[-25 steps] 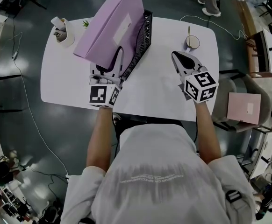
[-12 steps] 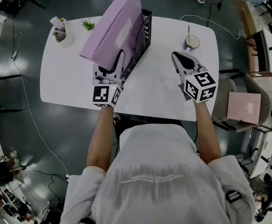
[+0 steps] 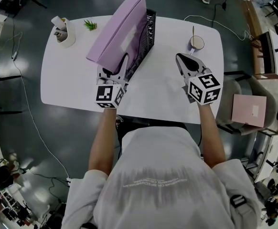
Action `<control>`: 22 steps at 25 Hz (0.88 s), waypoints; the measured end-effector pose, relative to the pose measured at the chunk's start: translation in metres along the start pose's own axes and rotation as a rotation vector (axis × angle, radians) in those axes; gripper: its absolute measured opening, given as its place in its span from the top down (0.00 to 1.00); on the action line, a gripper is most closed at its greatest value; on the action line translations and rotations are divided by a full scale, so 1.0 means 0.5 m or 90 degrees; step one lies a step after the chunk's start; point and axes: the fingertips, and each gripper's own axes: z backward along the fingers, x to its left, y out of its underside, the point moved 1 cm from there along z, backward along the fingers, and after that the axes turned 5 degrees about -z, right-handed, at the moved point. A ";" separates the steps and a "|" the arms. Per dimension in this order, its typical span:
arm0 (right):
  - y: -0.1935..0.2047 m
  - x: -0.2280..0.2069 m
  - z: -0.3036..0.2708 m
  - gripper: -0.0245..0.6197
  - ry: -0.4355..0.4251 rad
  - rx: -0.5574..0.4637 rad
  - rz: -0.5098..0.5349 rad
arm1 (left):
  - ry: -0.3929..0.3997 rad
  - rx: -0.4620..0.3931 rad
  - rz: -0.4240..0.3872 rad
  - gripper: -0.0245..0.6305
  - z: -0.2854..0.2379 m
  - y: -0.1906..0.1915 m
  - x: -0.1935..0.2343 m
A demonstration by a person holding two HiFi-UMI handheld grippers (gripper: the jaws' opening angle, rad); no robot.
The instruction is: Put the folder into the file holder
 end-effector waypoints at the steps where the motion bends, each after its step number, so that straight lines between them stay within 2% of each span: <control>1: 0.001 -0.001 0.000 0.92 0.000 0.001 -0.001 | 0.001 0.005 0.000 0.65 -0.001 0.004 0.000; 7: 0.010 -0.001 -0.002 0.92 0.003 0.005 -0.004 | 0.013 0.052 0.003 0.61 -0.008 0.039 -0.005; 18: 0.020 0.000 0.017 0.92 0.014 0.002 -0.016 | 0.020 0.147 0.026 0.60 -0.010 0.105 -0.010; 22: 0.024 0.003 0.026 0.92 0.020 0.000 -0.017 | 0.027 0.158 0.028 0.59 -0.009 0.111 -0.012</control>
